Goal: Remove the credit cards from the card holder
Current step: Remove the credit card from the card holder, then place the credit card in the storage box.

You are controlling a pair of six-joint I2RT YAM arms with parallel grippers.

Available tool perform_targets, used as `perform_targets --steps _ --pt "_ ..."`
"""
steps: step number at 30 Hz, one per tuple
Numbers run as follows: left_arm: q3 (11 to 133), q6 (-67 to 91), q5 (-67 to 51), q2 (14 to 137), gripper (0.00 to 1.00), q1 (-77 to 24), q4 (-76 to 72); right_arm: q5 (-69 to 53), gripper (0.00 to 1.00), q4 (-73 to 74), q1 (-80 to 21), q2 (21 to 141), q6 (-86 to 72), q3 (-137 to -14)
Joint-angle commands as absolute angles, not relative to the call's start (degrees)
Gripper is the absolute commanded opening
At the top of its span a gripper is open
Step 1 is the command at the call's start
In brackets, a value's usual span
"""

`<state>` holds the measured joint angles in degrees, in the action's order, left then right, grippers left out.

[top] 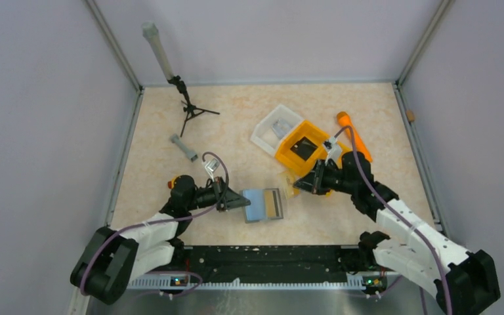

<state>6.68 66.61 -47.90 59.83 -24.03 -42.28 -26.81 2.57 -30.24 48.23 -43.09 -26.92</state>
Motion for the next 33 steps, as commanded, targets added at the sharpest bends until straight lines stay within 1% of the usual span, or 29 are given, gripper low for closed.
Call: perform_targets --steps 1,3,7,10,12,18,24,33 --pt "7.7 63.0 -51.2 61.7 0.00 -23.6 -43.4 -20.7 0.00 24.8 -27.1 52.7 -21.4 -41.1" --pt "7.8 62.6 -51.8 62.2 0.00 -23.6 -43.2 -24.5 0.00 28.1 -25.5 55.0 -18.0 -45.3" --pt "8.9 60.7 -52.8 61.9 0.00 -23.6 -39.9 -16.6 0.00 33.8 -25.1 56.9 -13.8 -53.1" --pt "10.4 58.5 -53.2 61.0 0.00 -23.5 -35.3 -16.4 0.00 38.4 -25.1 59.3 -7.1 -57.9" --pt "11.2 57.6 -53.7 60.7 0.00 -23.6 -33.4 -14.1 0.00 42.8 -25.1 62.2 -3.1 -62.7" --pt "13.6 57.5 -56.2 62.2 0.00 -23.6 -32.6 -7.7 0.00 52.4 -25.1 68.3 5.1 -71.3" --pt "14.8 57.6 -58.8 63.8 0.00 -23.6 -32.6 -0.6 0.00 55.6 -25.2 69.2 10.5 -70.6" --pt "16.0 54.2 -58.4 65.0 0.00 -23.6 -27.6 6.5 0.00 52.8 -24.9 73.2 11.5 -70.0"
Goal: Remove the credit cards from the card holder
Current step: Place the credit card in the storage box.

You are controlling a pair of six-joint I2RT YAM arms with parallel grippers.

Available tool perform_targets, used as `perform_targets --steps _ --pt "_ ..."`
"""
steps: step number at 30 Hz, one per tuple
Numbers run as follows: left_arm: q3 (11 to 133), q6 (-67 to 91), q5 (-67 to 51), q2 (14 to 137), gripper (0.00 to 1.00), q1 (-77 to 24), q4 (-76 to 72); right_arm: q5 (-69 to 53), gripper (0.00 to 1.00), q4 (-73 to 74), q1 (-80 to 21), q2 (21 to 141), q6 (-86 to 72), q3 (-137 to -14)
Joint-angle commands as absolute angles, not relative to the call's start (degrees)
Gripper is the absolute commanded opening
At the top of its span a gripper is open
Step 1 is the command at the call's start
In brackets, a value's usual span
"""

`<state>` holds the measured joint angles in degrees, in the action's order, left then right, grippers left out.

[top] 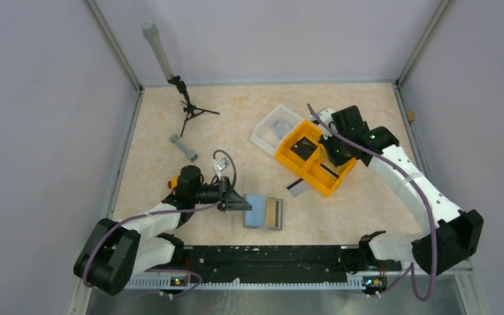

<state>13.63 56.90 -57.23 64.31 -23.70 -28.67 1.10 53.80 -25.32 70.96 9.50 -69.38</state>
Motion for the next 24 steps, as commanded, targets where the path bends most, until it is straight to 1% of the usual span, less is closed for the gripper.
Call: perform_targets --steps 1,9,16,24 --pt "15.9 53.9 -58.2 65.2 0.00 -23.6 -27.4 7.3 0.00 52.7 -24.8 74.5 11.7 -70.1" --pt "15.7 53.3 -57.4 65.4 0.00 -23.4 -26.5 6.9 0.00 48.7 -23.8 79.5 12.9 -68.5" --pt "16.0 53.0 -57.5 66.0 0.00 -23.4 -26.4 3.4 0.00 45.2 -22.4 83.2 14.9 -66.7" --pt "16.7 53.4 -58.3 66.6 0.00 -23.4 -26.5 -5.9 0.00 41.4 -17.4 86.0 17.4 -63.8"
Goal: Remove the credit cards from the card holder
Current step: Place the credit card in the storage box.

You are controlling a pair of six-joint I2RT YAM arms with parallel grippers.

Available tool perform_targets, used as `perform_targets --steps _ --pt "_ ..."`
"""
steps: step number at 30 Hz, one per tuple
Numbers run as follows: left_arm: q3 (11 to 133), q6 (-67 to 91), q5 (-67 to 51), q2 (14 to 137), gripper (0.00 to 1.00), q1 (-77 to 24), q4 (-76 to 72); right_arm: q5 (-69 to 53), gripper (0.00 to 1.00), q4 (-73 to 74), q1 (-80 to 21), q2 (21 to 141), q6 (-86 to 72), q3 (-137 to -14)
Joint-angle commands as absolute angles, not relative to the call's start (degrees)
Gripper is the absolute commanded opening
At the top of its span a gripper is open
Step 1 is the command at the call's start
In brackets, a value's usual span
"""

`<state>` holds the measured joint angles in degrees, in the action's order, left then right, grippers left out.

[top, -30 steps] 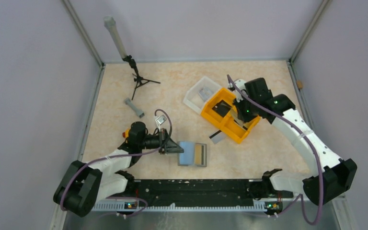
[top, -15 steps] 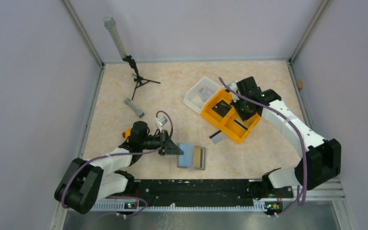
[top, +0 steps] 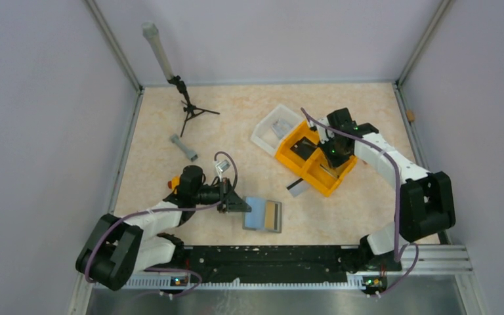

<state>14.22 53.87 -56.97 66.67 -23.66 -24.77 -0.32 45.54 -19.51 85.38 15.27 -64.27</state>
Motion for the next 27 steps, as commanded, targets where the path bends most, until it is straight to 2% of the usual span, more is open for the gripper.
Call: perform_targets --steps 1,7,9,10,11,15,25,27 --pt "16.8 53.6 -58.5 66.7 0.00 -23.4 -26.5 -7.2 0.00 41.4 -16.9 86.6 17.9 -64.1" --pt "17.0 55.2 -59.8 67.6 0.00 -23.4 -28.4 -11.9 0.00 42.6 -13.4 92.7 19.1 -66.9" --pt "17.0 54.6 -59.4 67.6 0.00 -23.4 -27.5 -10.7 0.10 42.6 -13.2 93.8 18.9 -67.1" --pt "16.9 54.3 -59.2 67.7 0.00 -23.4 -27.2 -10.2 0.20 42.5 -13.2 94.1 18.7 -67.2" --pt "16.8 54.2 -58.9 67.7 0.00 -23.4 -27.1 -9.2 0.25 42.4 -13.2 94.3 18.3 -67.3" --pt "16.9 53.1 -57.8 67.2 0.00 -23.4 -25.2 -3.6 0.39 40.7 -13.2 93.0 16.5 -67.4" --pt "18.1 49.4 -54.4 67.8 0.00 -23.0 -20.1 -1.4 0.47 41.6 -13.3 83.4 15.1 -71.6" --pt "18.9 47.6 -52.9 67.6 0.00 -22.8 -17.7 -3.4 0.53 41.2 -13.3 80.6 14.4 -71.5"
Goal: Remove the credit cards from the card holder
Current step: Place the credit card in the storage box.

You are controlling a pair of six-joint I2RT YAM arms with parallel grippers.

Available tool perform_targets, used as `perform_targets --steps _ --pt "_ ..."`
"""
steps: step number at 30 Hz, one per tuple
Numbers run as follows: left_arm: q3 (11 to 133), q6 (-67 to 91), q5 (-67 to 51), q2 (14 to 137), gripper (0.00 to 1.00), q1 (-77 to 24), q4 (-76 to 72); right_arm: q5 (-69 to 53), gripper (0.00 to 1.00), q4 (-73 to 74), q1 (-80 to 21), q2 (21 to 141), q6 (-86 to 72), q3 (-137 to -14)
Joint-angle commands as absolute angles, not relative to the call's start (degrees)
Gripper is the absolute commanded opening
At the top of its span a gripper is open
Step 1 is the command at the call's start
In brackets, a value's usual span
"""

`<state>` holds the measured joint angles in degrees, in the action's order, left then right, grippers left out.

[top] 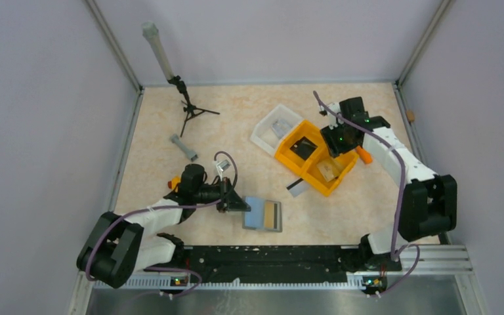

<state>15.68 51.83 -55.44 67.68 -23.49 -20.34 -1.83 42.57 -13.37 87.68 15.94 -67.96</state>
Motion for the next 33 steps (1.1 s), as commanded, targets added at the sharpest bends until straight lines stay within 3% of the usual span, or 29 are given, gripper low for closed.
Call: perform_targets --steps 1,7,15,17,23,25,28,33 --pt "19.3 46.6 -52.0 67.6 0.00 -22.7 -16.3 -4.3 0.57 40.7 -13.3 79.2 13.6 -71.1" --pt "21.8 41.6 -44.3 67.5 0.00 -21.1 -9.2 -4.1 0.60 32.0 -13.4 69.4 8.3 -62.7" --pt "25.2 39.1 -33.9 67.2 0.00 -18.5 -2.1 -1.3 0.52 31.1 -13.4 62.1 -6.5 -56.4" --pt "25.5 38.9 -32.4 67.1 0.00 -17.9 -1.9 -3.4 0.36 34.5 -13.4 62.9 -12.4 -56.2" --pt "26.4 38.7 -29.2 69.9 0.00 -16.3 -2.8 1.6 0.19 33.8 -16.2 59.9 -24.1 -49.8" --pt "26.6 38.3 -28.3 71.0 0.00 -15.9 -2.8 2.6 0.00 31.5 -16.4 59.3 -26.5 -48.2" --pt "26.1 38.3 -28.1 71.3 0.00 -15.4 -3.9 5.3 0.00 32.7 -18.5 64.5 -30.5 -50.7" --pt "26.7 38.0 -29.2 71.6 0.00 -15.1 -4.8 27.5 0.00 40.7 -29.8 72.8 -47.9 -56.1"
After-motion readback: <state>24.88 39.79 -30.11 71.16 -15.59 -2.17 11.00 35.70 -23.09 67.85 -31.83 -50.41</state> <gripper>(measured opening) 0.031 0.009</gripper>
